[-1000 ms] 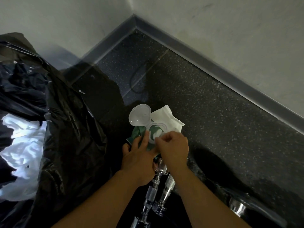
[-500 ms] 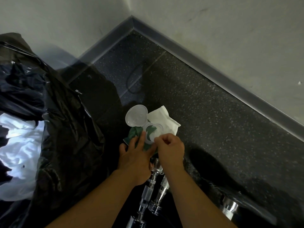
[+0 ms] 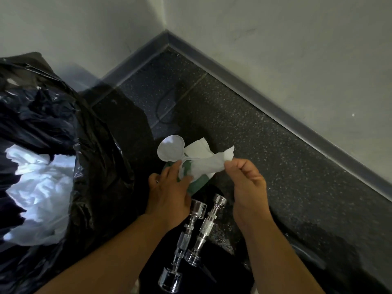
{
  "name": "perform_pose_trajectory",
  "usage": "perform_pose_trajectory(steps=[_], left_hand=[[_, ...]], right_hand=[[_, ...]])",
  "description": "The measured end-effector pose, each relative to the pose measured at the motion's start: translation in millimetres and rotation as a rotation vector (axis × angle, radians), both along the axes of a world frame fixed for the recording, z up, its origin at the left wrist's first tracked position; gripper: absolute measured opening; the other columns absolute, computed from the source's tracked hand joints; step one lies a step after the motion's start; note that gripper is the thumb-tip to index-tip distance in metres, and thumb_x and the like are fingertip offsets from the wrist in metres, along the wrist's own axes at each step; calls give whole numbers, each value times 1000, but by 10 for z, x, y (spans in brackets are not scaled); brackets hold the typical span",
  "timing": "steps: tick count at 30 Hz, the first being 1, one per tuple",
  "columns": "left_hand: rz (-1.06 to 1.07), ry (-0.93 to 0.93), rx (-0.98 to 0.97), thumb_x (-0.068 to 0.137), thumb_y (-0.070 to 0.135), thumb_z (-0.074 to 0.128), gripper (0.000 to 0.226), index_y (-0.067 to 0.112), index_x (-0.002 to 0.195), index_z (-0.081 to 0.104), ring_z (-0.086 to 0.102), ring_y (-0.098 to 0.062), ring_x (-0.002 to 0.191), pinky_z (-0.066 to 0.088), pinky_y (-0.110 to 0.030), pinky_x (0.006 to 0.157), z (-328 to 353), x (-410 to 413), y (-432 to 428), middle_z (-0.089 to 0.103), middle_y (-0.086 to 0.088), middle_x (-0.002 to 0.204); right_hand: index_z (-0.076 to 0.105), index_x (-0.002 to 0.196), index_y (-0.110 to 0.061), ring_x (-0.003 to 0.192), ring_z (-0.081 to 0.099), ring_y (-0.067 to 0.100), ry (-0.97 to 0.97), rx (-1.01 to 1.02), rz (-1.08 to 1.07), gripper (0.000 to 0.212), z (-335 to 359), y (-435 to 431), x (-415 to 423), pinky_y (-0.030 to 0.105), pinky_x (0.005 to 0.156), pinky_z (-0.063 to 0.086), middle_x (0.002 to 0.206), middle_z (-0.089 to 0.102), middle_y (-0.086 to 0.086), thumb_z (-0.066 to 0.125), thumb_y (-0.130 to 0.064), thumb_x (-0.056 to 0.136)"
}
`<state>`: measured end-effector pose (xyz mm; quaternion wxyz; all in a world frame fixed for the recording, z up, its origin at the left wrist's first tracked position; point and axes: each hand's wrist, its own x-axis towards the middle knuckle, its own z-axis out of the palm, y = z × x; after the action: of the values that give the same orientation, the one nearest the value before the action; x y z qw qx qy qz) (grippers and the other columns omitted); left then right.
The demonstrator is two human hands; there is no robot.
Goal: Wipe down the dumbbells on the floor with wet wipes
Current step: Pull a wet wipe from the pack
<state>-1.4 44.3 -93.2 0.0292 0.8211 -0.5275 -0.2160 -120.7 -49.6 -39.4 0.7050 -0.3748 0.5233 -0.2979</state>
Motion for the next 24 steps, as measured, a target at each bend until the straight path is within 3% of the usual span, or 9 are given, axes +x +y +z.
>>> perform_pose_trajectory(steps=[3,6,9,11,14,17,20,22,24], left_hand=[[106,7,-10,87,29,56,50,30,136,43,22,-22,140,18,-38,107,176,-59,-85,16,-3,156],[236,143,-37,88,22,58,43,29,129,48,40,-19,128,27,-34,104,392,-88,-190,34,3,143],[493,689,-142,92,1,51,35,18,123,54,63,-8,97,51,-21,82,784,-130,-264,58,-2,114],[590,942,-173,95,-7,43,35,13,122,53,60,3,68,46,-5,61,1118,-122,-321,64,8,89],[573,985,-125,95,4,51,32,14,125,55,52,0,85,43,-10,70,1570,-48,-427,58,2,112],[514,1132,-6,95,10,51,18,10,110,61,54,-9,91,43,-22,78,2047,-80,-404,57,-4,111],[470,1234,47,94,21,52,23,11,110,64,55,-13,110,41,-32,93,2439,-215,-292,62,-3,116],[396,1263,-6,81,34,57,37,20,114,68,57,-13,107,40,-35,92,2653,-312,-228,67,3,111],[373,1273,-92,71,41,62,39,22,102,72,58,-15,94,40,-39,88,2882,-354,-149,68,3,97]], right_hand=[[56,71,-9,67,61,2,-3,-47,-4,20,273,-101,-79,12,62,49,66,65,-5,55,-2,91],[53,71,-8,60,58,0,-32,-75,-16,21,559,-171,-183,11,59,48,59,63,-7,54,-2,91],[53,71,-8,63,58,6,-79,-48,-4,21,899,-207,-322,16,63,50,62,62,-2,54,-5,91],[52,69,-9,69,56,11,-86,-24,5,22,1130,-203,-410,23,72,48,69,59,4,55,-6,91],[54,69,-11,74,55,10,-65,-15,11,21,1480,-172,-499,25,81,39,75,57,5,57,-10,89],[59,67,-13,77,60,11,-107,-20,52,14,1858,-96,-554,30,90,41,72,62,2,62,-14,81],[61,70,-13,69,64,6,-161,0,96,8,2245,24,-608,27,75,40,72,67,-1,62,-21,69],[61,73,-13,70,62,7,-160,5,136,12,2466,107,-657,27,72,37,75,67,-1,62,-24,67],[62,77,-16,76,56,10,-150,0,175,16,2669,180,-722,31,75,32,82,65,-1,63,-28,67]])
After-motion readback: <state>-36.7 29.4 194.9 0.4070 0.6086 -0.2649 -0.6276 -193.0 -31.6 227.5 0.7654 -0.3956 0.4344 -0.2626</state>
